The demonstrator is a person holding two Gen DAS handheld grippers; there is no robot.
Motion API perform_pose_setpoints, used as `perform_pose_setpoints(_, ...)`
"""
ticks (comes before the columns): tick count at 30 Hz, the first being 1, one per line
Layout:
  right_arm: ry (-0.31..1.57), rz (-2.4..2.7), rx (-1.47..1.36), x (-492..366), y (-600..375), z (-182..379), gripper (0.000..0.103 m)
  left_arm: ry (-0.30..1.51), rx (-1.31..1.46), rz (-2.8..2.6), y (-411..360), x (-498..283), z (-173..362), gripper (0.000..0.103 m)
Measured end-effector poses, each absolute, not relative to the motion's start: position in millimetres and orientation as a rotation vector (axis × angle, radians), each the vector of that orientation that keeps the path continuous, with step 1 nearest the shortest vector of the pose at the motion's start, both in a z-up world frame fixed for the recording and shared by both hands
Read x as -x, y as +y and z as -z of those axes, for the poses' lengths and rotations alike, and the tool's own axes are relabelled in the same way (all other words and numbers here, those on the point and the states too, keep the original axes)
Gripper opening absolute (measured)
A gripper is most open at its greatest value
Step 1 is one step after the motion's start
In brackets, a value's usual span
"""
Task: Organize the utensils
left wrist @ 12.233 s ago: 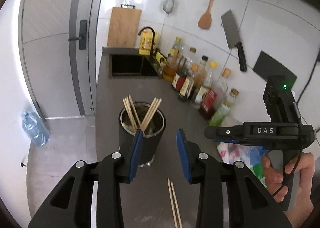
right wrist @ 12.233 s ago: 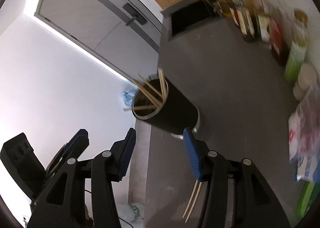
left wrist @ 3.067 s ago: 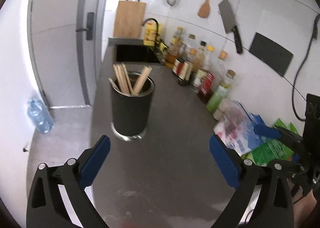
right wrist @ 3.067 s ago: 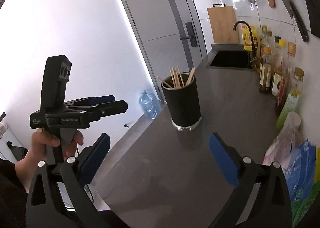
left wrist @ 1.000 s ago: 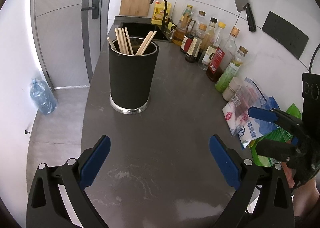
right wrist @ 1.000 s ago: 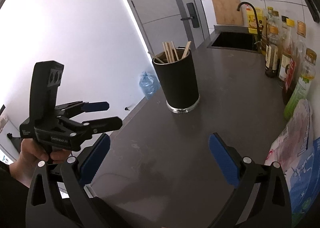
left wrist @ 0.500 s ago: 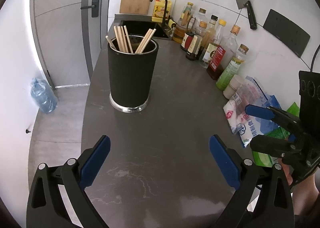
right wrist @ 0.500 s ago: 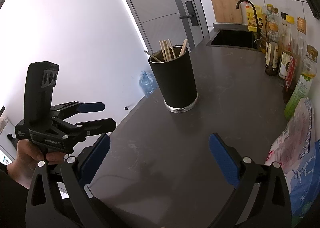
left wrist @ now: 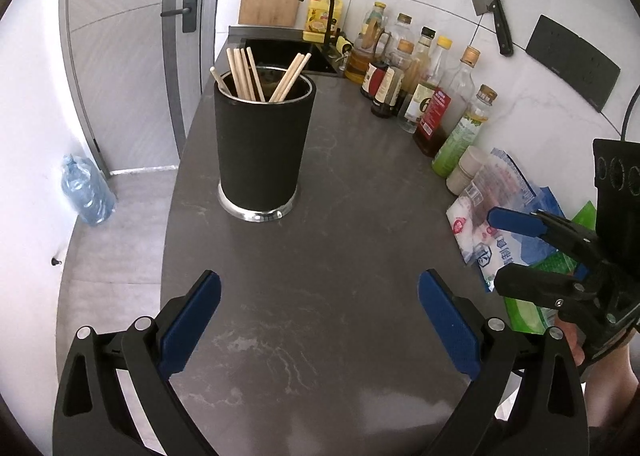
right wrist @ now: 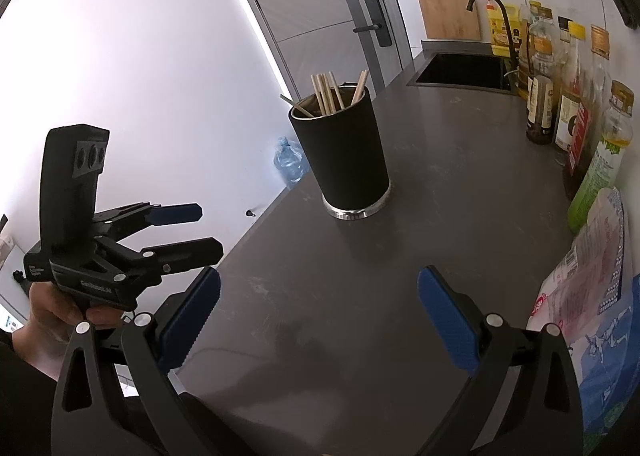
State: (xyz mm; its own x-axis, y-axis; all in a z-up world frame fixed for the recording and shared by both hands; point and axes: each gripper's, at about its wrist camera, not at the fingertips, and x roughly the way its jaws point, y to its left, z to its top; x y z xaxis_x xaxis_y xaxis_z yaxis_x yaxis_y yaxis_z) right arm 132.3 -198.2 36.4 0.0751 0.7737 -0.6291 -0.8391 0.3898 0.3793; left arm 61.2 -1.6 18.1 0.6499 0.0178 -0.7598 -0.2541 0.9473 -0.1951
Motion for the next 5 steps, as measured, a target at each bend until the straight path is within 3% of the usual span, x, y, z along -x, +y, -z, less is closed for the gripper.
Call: perform_pose_setpoints(5, 0.878, -1.213, 0.088, -132.6, -197.6, -37.6, 0.098, 0.854, 0.301, -0.155, -0.1, -59.0, -17.2, 0.096)
